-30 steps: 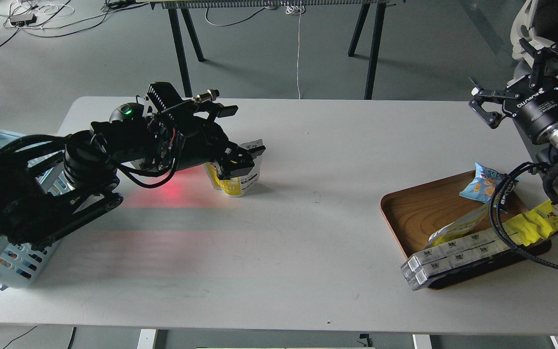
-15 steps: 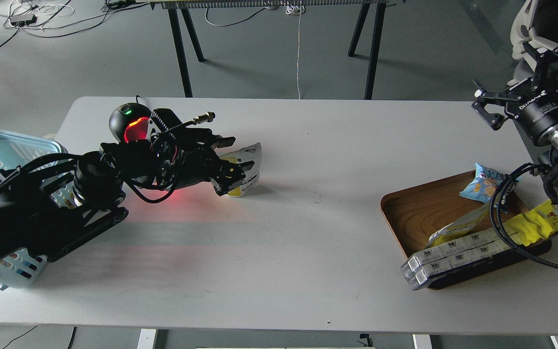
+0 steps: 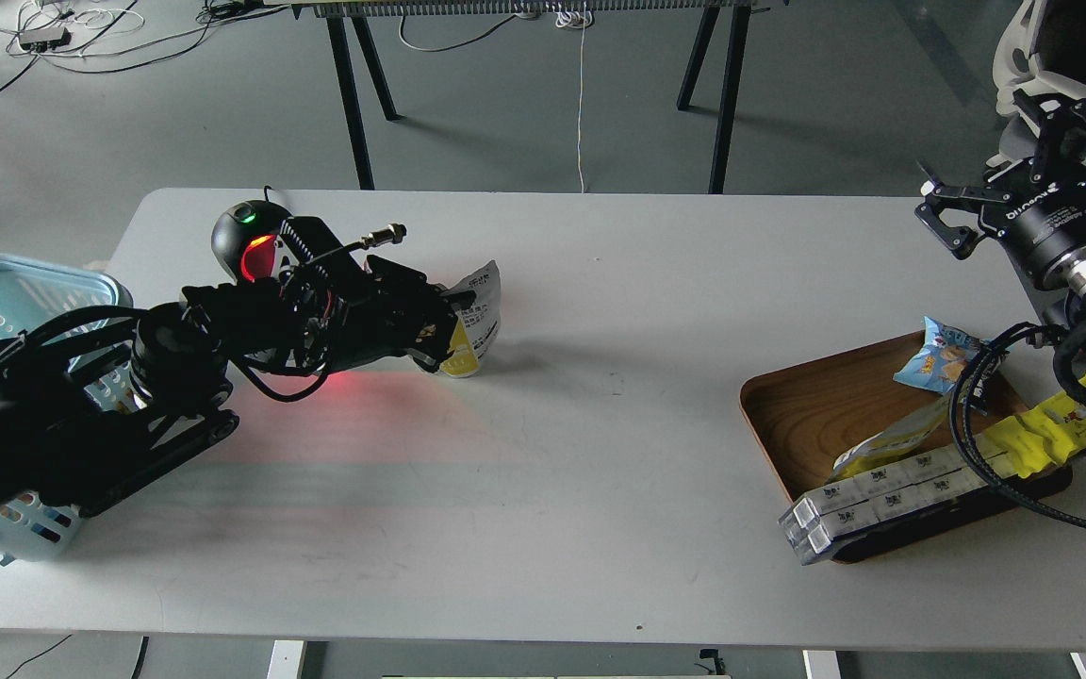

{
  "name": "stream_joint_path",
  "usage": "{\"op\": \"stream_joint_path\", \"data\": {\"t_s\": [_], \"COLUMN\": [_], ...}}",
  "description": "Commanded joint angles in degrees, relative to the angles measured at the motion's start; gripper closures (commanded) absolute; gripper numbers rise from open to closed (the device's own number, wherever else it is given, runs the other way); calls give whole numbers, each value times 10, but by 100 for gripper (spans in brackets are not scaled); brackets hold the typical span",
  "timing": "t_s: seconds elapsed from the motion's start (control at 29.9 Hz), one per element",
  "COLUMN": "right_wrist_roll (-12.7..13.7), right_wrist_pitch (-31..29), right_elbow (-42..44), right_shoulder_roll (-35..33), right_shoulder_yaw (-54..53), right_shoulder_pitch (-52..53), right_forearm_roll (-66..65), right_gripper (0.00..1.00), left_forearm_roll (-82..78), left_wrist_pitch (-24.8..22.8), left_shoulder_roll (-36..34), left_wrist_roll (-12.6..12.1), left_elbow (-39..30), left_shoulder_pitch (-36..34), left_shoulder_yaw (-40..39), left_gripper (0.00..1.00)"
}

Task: Scan snack and place in basket
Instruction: 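Reach the left gripper to the snack bag and grasp it, then lift the snack bag with the left gripper and move it toward the basket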

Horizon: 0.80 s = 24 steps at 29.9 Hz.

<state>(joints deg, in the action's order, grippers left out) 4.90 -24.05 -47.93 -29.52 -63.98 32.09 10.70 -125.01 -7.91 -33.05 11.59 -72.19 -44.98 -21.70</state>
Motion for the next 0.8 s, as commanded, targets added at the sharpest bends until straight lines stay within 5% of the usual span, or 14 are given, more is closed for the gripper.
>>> {"op": "stream_joint_path", "data": {"t_s": [0.0, 0.23, 0.47, 0.6, 0.77], "right_wrist_roll": [0, 0, 0, 0, 0], "right_wrist_pitch": [-1, -1, -1, -1, -1], "right_elbow": [7, 7, 7, 6, 6], "right_shoulder_roll": [6, 9, 14, 15, 15], "right_shoulder_yaw": [0, 1, 0, 0, 2], "right_shoulder_pitch": [0, 0, 0, 0, 0], "right_forearm_roll": [0, 0, 0, 0, 0], "right_gripper": [3, 3, 3, 3, 3], "left_forearm_roll": [0, 0, 0, 0, 48], "left_wrist_pitch": [7, 1, -111, -201, -201], "left_shoulder_roll": [-22, -78, -146, -183, -192], "left_wrist_roll": [11, 33, 28, 19, -17], "left_elbow": [-13, -80, -188, -237, -269], "left_shoulder_pitch": [-1, -10, -11, -10, -9], "left_shoulder_yaw": [-5, -24, -40, -48, -75], "left_gripper": [100, 100, 100, 100, 100]}}
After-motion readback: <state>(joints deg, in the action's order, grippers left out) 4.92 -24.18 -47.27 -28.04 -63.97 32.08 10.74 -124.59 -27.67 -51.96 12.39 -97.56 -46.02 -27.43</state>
